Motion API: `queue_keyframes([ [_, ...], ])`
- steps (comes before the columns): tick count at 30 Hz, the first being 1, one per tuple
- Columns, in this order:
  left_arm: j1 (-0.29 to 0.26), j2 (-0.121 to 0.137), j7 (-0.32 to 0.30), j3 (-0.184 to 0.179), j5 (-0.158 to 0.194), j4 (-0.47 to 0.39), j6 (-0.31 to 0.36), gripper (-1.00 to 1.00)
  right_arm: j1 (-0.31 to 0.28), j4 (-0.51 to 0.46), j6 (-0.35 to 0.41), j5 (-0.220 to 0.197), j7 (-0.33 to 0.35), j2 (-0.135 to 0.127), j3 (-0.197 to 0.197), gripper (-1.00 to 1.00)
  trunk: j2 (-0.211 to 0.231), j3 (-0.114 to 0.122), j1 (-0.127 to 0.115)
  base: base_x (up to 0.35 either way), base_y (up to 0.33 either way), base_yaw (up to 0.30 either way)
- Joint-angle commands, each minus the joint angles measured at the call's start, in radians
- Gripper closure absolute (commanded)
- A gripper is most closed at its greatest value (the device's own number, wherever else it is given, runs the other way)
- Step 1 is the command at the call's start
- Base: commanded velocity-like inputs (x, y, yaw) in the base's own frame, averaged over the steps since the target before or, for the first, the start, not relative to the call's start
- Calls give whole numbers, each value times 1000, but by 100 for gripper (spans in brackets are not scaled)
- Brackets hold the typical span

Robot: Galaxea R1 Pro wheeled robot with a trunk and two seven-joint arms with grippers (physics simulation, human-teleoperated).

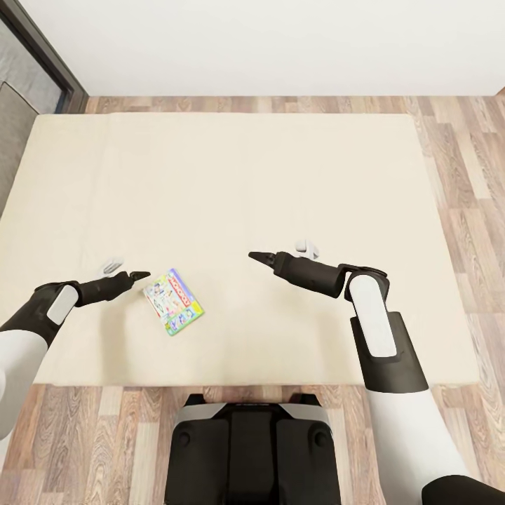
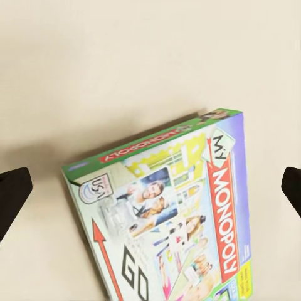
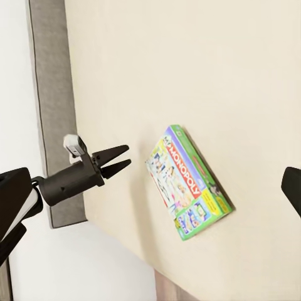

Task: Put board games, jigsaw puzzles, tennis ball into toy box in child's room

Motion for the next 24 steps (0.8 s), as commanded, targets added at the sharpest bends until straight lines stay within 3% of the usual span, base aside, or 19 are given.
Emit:
queue_keyframes([
  [1,0,0,-2,3,2,0,7,-100,-1,-1,4,-3,-3,1,-1,-100,-2,-3,1,0,0,0],
  [24,0,-2,-2,3,2,0,0,-100,0,-1,4,-3,-3,-2,-1,-100,-2,-41,1,0,0,0],
])
